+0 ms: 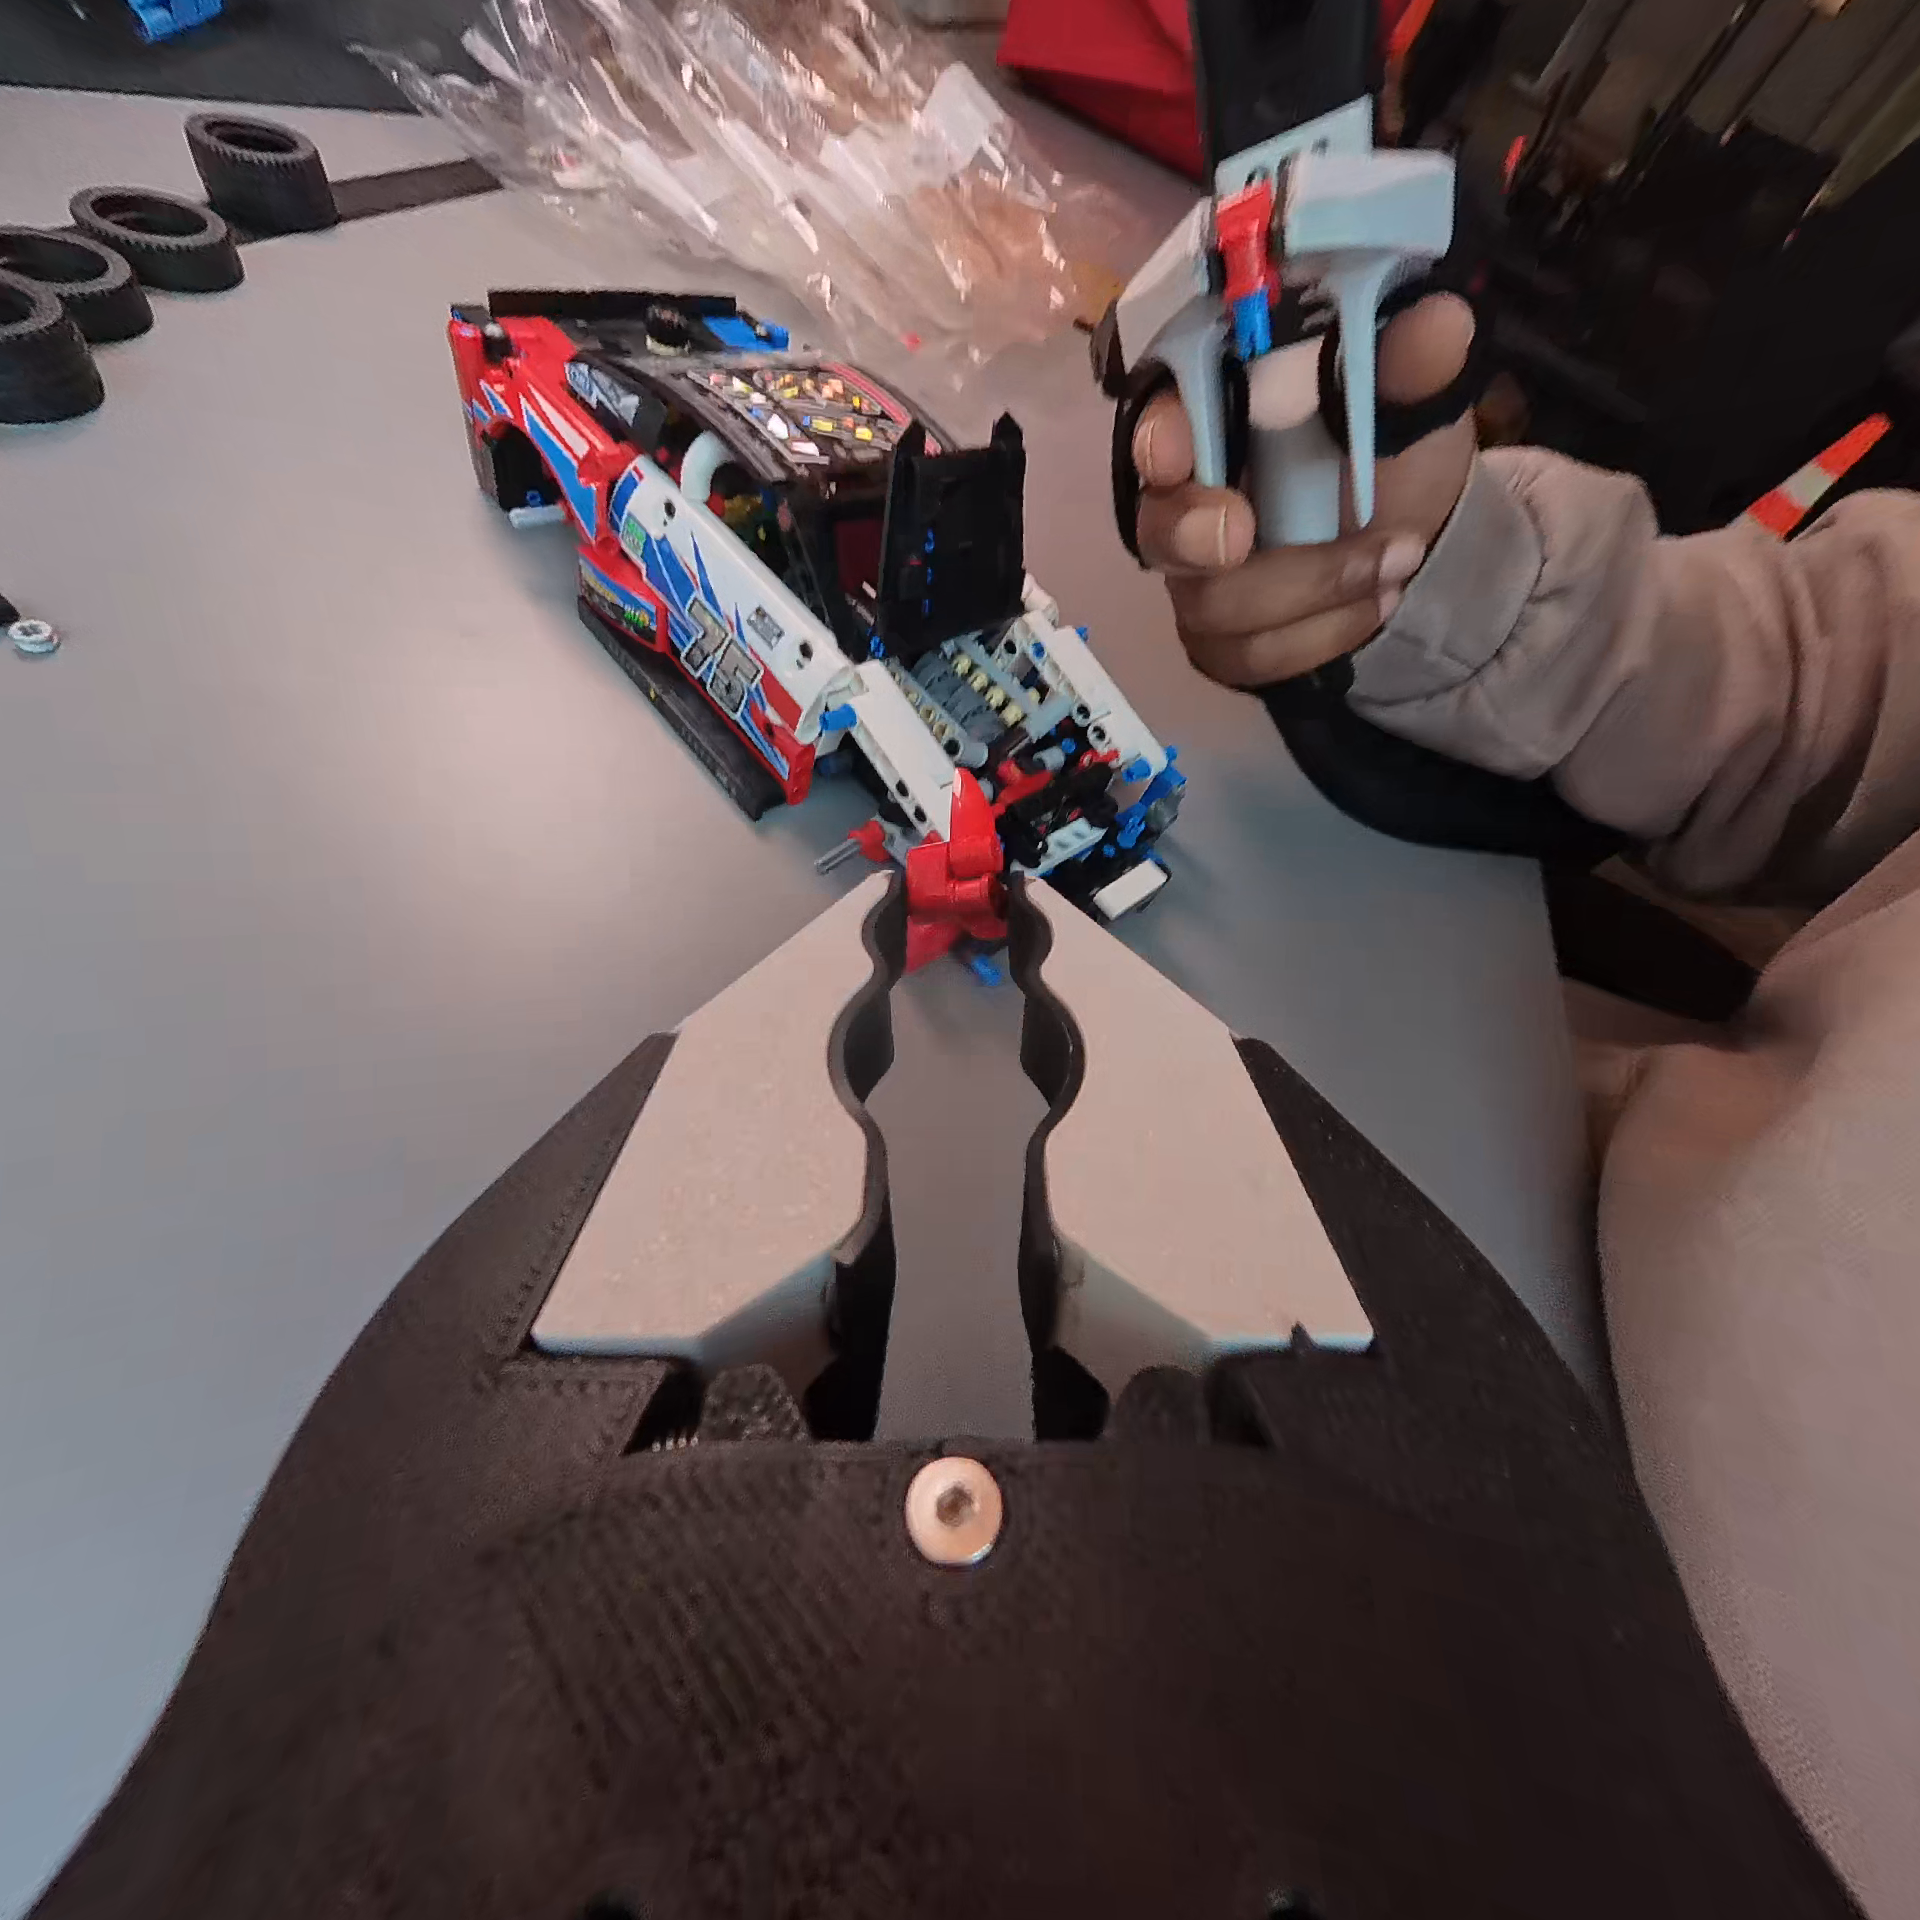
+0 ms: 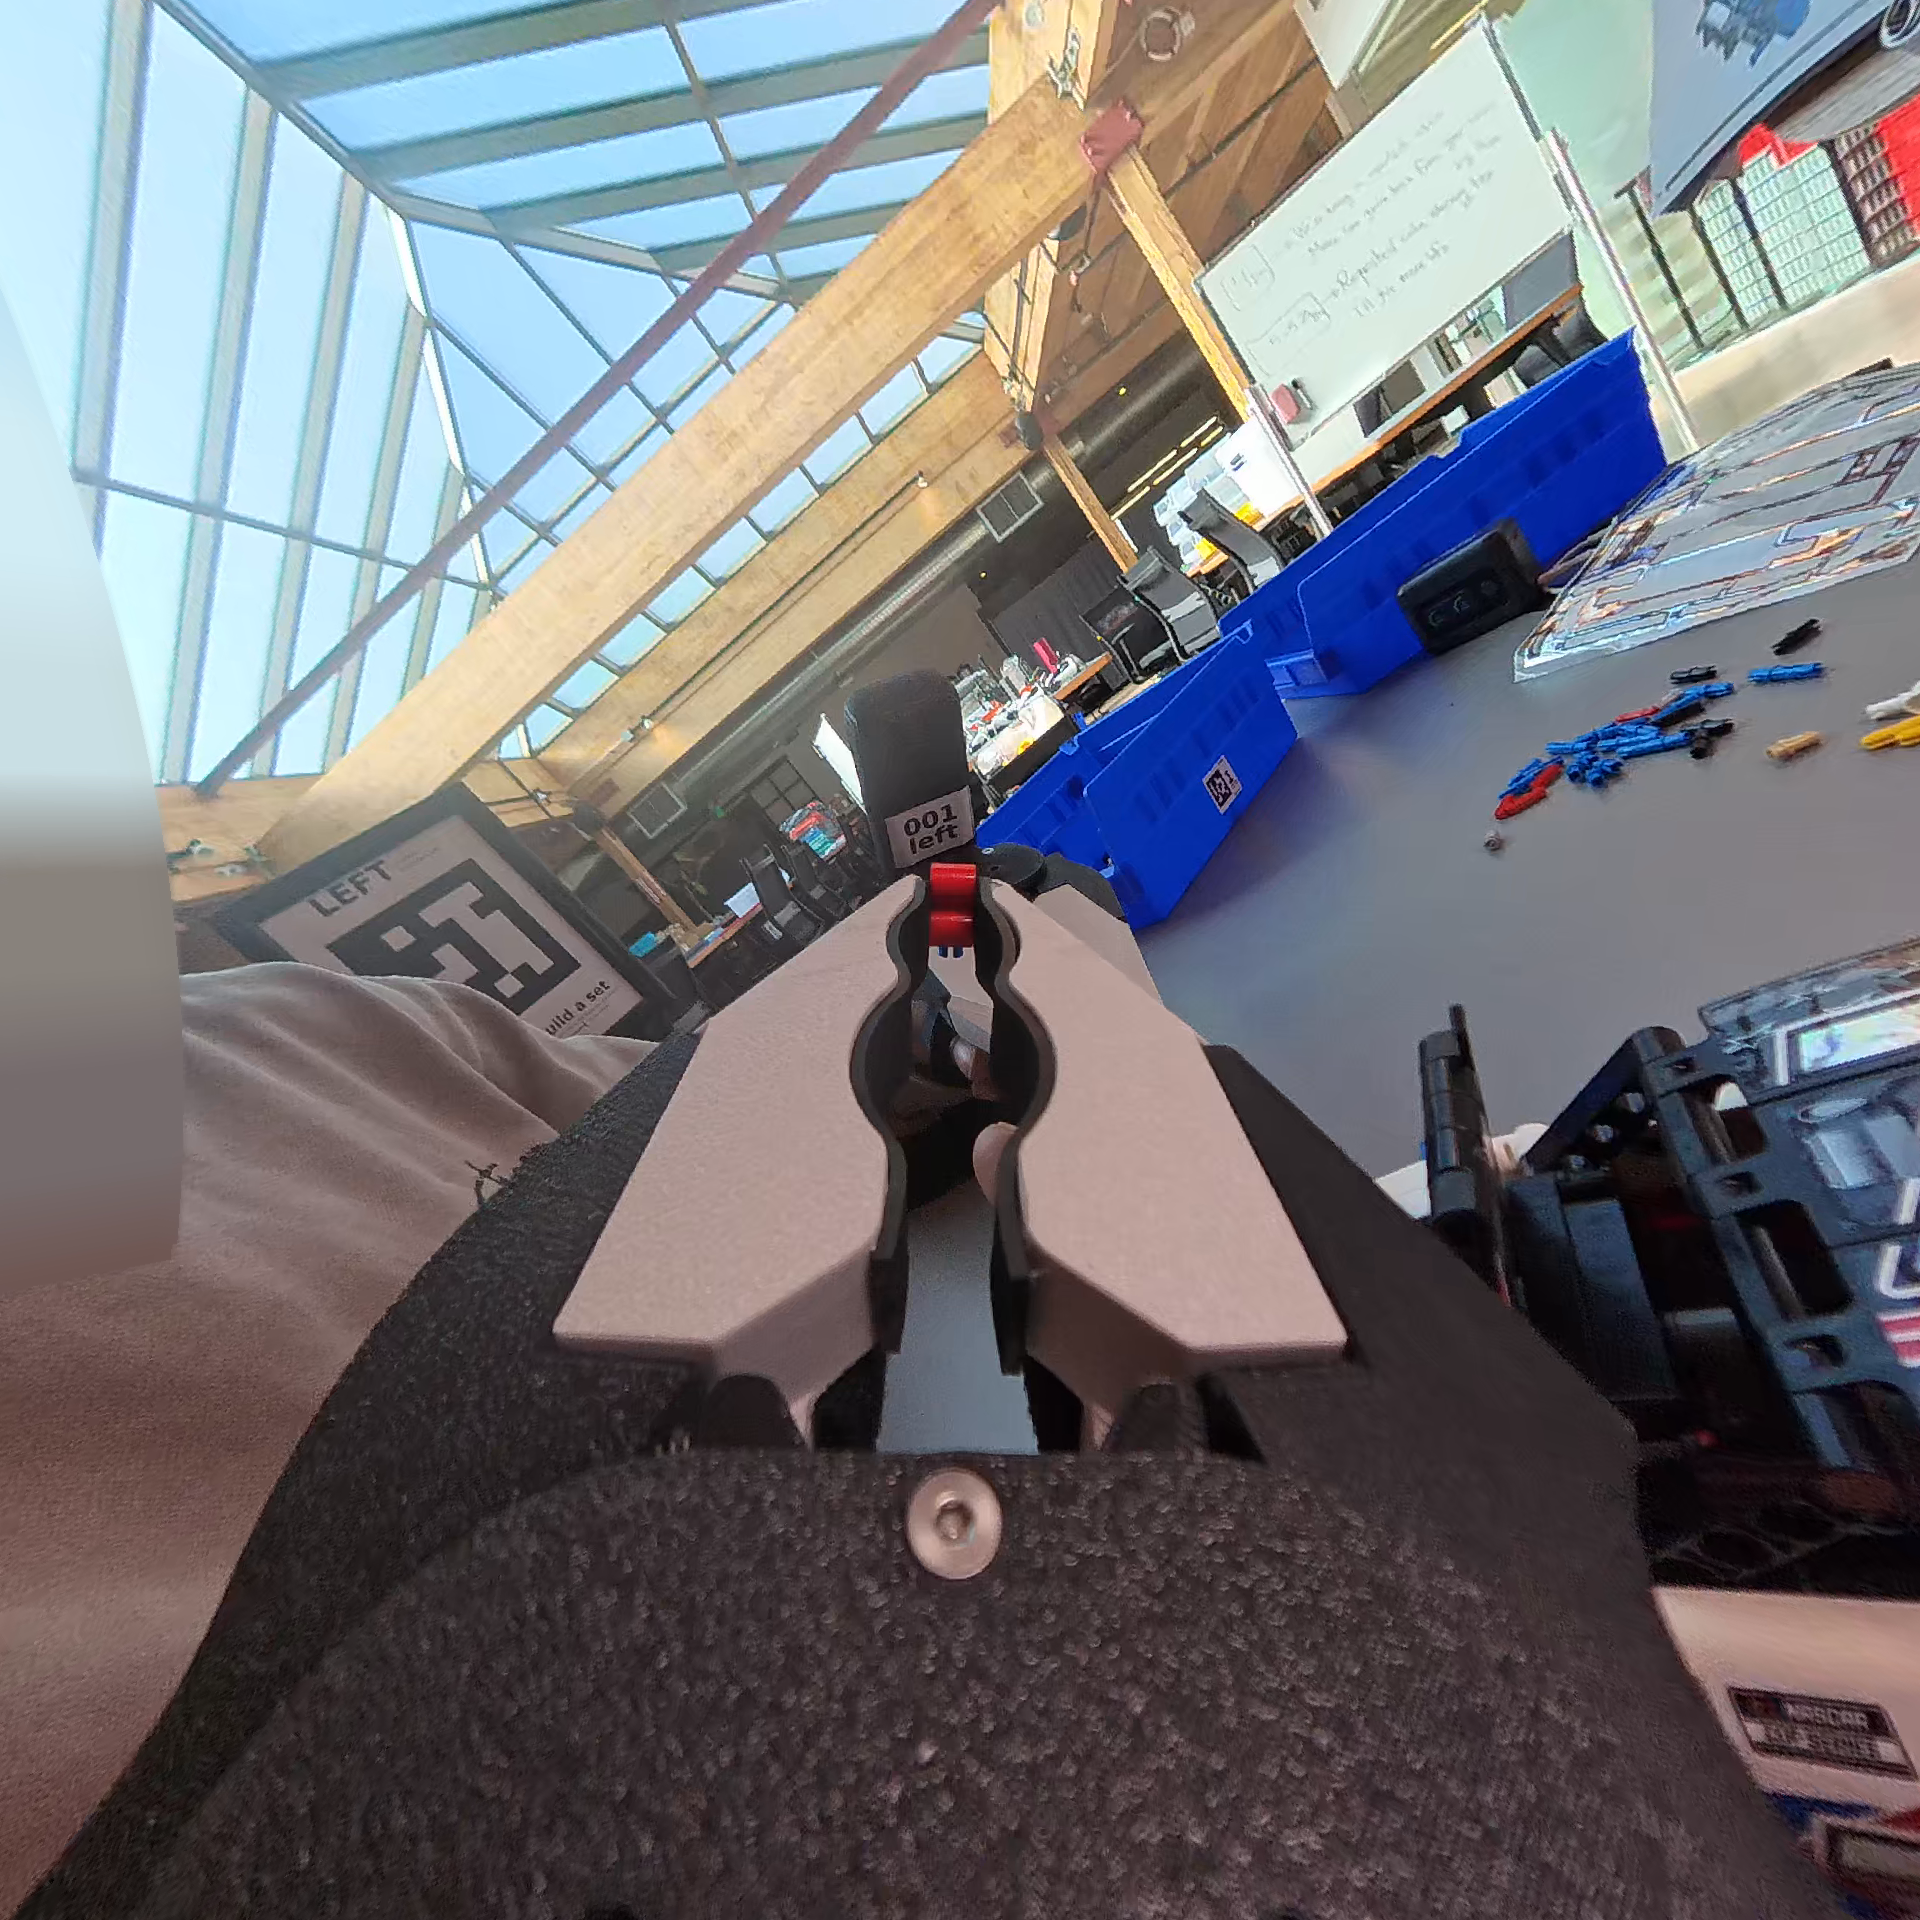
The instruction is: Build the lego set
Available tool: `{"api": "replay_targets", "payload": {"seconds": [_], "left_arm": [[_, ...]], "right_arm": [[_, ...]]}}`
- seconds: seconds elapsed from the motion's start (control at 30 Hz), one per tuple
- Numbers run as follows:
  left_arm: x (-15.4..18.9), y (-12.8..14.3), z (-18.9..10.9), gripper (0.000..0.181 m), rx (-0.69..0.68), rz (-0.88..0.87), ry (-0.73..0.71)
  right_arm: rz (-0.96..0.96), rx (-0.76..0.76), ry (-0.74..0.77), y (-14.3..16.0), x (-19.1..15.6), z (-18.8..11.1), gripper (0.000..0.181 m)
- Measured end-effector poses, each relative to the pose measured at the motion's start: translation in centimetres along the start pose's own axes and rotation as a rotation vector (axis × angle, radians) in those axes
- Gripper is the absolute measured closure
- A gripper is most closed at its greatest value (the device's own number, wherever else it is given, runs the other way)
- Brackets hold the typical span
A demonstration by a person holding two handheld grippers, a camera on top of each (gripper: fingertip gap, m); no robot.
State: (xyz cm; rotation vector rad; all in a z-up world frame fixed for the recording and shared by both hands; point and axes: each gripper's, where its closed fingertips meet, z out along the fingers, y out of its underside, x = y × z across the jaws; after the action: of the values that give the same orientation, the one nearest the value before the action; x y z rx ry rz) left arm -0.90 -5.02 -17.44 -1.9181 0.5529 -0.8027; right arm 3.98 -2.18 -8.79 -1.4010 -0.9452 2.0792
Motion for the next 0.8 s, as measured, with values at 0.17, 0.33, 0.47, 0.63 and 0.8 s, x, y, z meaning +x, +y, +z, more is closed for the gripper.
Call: {"api": "replay_targets", "payload": {"seconds": [0.17,0.33,0.47,0.63,0.8], "left_arm": [[2.0,-5.2,-0.8,0.165,0.337,-0.284,0.195],[3.3,-8.2,-1.1,0.165,0.566,-0.51,0.401],[4.1,-8.7,-0.3,0.165,0.621,-0.589,0.473],[4.1,-8.2,0.5,0.165,0.595,-0.577,0.444],[1.3,-3.5,1.1,0.164,0.222,-0.339,0.154]], "right_arm": [[0.037,0.068,-0.047,-0.5,-1.0,0.5,0.178],[-0.003,0.158,-0.036,-1.1,-1.9,1.3,0.177],[-0.028,0.177,-0.012,-0.9,-2.0,1.6,0.178],[0.006,0.173,0.009,-0.5,-1.4,1.6,0.178],[0.01,0.157,0.041,-0.4,-0.8,1.4,0.177]]}}
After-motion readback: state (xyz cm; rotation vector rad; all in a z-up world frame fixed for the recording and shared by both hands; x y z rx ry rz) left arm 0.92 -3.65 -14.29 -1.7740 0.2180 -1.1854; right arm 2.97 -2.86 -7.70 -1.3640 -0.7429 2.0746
